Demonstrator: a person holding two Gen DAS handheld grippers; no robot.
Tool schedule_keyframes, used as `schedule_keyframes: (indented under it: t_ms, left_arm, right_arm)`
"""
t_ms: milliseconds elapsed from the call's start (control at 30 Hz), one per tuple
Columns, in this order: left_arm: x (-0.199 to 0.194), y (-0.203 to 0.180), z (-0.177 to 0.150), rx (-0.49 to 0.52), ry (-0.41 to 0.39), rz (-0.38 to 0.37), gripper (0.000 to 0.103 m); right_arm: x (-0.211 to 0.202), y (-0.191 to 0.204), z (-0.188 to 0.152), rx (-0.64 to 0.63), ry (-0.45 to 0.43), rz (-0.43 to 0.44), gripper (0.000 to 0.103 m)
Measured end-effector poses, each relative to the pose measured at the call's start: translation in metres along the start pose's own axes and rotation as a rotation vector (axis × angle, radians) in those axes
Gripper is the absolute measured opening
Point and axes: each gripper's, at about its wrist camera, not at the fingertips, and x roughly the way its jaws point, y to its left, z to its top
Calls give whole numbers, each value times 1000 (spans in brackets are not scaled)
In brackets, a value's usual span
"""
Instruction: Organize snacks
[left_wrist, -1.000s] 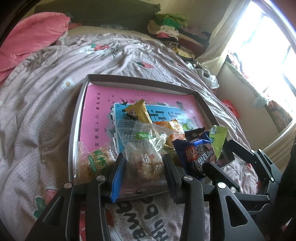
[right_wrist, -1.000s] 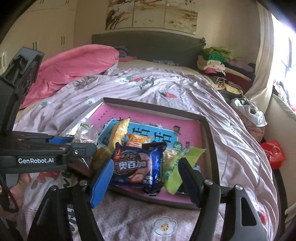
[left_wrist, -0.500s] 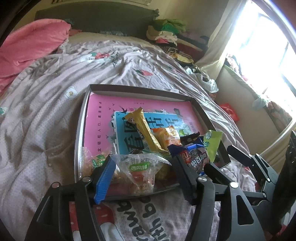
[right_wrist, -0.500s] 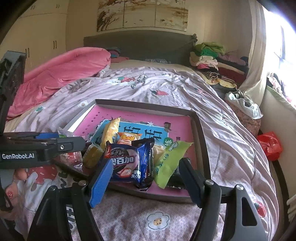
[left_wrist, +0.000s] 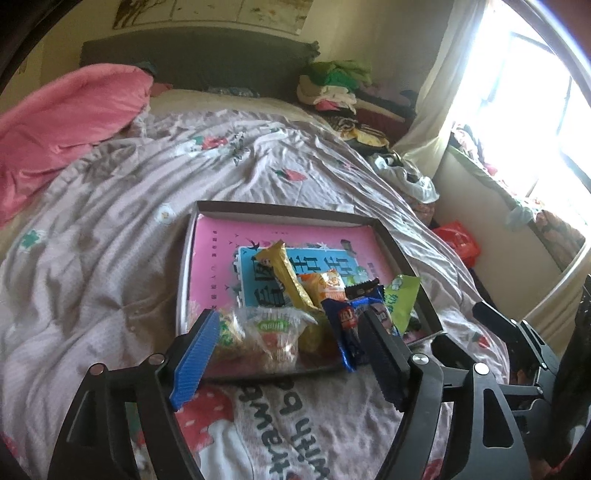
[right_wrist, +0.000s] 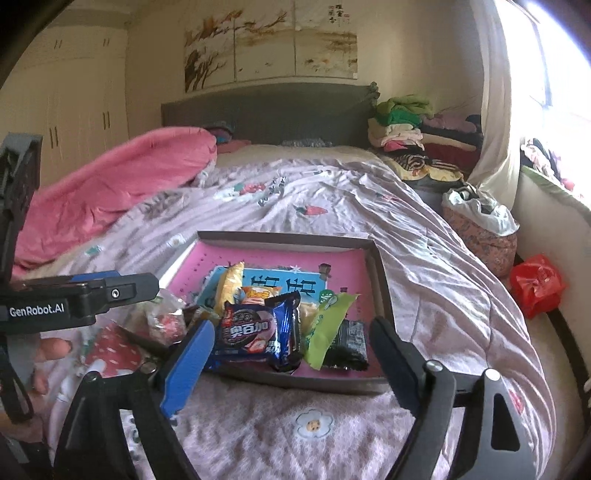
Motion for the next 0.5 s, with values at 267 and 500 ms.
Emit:
schedule_keyframes:
  t_ms: [267, 500]
  left_arm:
    - [-27, -13, -36, -2, 27, 40, 78]
    - [-31, -22, -71, -8, 71, 83, 78]
  right_arm:
    - [-28, -8, -16, 84, 48, 44, 95]
    - [-41, -1, -45, 78, 107, 36, 95]
